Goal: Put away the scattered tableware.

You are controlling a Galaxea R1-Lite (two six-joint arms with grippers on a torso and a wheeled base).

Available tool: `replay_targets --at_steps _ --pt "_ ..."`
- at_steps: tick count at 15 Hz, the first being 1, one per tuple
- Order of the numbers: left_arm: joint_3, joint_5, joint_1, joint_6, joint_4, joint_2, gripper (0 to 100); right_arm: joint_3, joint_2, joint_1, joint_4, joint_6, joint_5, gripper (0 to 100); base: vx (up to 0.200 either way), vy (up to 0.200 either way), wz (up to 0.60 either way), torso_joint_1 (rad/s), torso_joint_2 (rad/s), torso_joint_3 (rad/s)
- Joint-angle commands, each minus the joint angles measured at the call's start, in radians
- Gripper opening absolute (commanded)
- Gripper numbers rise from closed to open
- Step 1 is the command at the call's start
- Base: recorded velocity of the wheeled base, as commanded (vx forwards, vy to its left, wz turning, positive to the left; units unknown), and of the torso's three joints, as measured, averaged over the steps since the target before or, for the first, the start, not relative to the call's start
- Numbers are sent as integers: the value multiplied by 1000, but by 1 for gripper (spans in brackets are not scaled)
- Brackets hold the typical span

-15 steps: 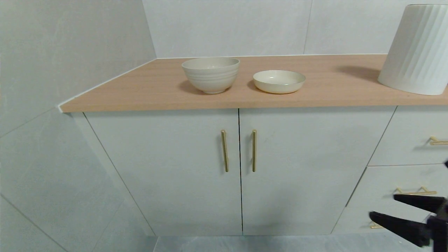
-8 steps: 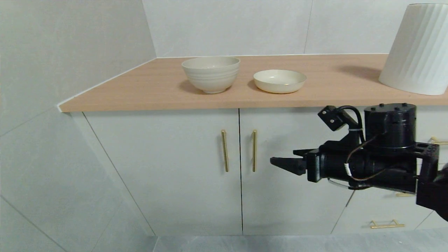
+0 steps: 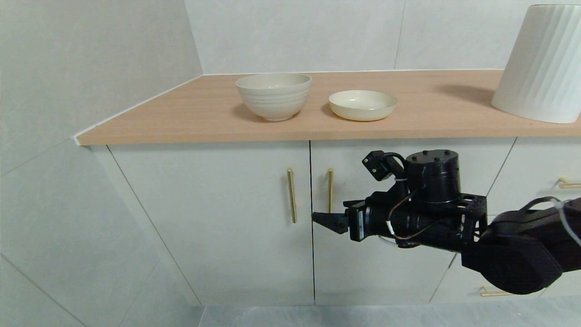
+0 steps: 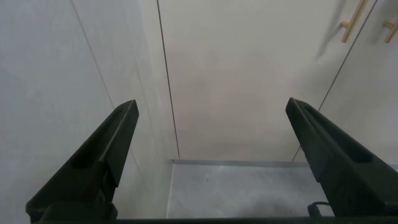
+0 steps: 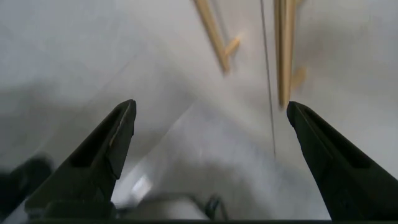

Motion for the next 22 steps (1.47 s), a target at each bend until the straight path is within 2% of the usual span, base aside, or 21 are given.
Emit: replay_targets --at_steps 1,4,9,13,16,22 --pt "0 0 0 -1 0 0 100 -17 101 12 -59 9 -45 100 0 0 0 0 0 0" --pt "0 2 0 -1 0 0 100 -41 121 11 -79 17 -51 100 0 0 0 0 0 0" --pt "0 0 0 -1 0 0 100 -81 143 6 -82 109 -51 100 0 0 0 0 0 0" --pt "0 0 0 -1 0 0 100 -89 187 5 -188 143 -54 100 0 0 0 0 0 0" --pt "0 0 0 -1 0 0 100 -90 202 3 -208 149 -51 100 0 0 0 0 0 0" --pt "0 0 0 -1 0 0 100 -89 195 15 -263 250 -16 100 0 0 0 0 0 0"
